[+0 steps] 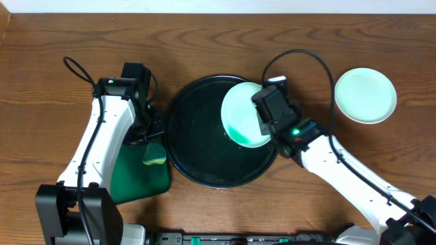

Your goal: Clean dirty plates on tray and stack at the side

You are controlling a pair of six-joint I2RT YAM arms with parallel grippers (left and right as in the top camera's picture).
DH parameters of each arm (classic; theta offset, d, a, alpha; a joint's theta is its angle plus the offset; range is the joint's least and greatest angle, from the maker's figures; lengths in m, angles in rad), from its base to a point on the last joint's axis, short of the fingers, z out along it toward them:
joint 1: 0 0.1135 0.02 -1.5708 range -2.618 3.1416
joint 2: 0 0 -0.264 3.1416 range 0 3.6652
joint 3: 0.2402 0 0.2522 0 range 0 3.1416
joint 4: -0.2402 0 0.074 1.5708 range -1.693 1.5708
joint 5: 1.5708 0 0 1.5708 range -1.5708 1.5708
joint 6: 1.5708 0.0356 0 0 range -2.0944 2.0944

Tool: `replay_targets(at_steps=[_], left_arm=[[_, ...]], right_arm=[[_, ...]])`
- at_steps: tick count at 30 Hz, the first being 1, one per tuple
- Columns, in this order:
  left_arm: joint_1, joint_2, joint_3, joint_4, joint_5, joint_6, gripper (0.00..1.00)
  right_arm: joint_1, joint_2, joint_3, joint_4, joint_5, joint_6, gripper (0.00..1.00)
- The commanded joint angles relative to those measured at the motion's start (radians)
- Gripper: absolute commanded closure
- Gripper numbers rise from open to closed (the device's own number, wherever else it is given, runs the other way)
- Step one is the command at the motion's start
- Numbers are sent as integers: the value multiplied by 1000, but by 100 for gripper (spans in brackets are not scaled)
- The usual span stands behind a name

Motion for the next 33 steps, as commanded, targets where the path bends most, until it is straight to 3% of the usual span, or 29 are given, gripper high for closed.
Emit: replay_targets(at_steps=[1, 7, 10, 12, 17, 24, 33], left_arm=[[5, 9, -4, -3, -1, 17, 93], [5, 9, -4, -3, -1, 17, 93], [5, 9, -4, -3, -1, 17, 92], [5, 9, -4, -3, -1, 17, 92], [5, 9, -4, -3, -1, 17, 92], [5, 9, -4, -3, -1, 17, 92], [5, 9, -4, 0, -1, 17, 93]], right_arm=[[62, -9, 4, 26, 177, -140, 99], [177, -9, 4, 105, 451, -323, 99], [237, -9, 4, 189, 584, -489, 99], [292, -9, 4, 304, 687, -675, 99], [371, -9, 4, 479, 790, -970, 99], [419, -9, 4, 495, 830, -1076, 99], [421, -9, 4, 494, 838, -1093, 99]])
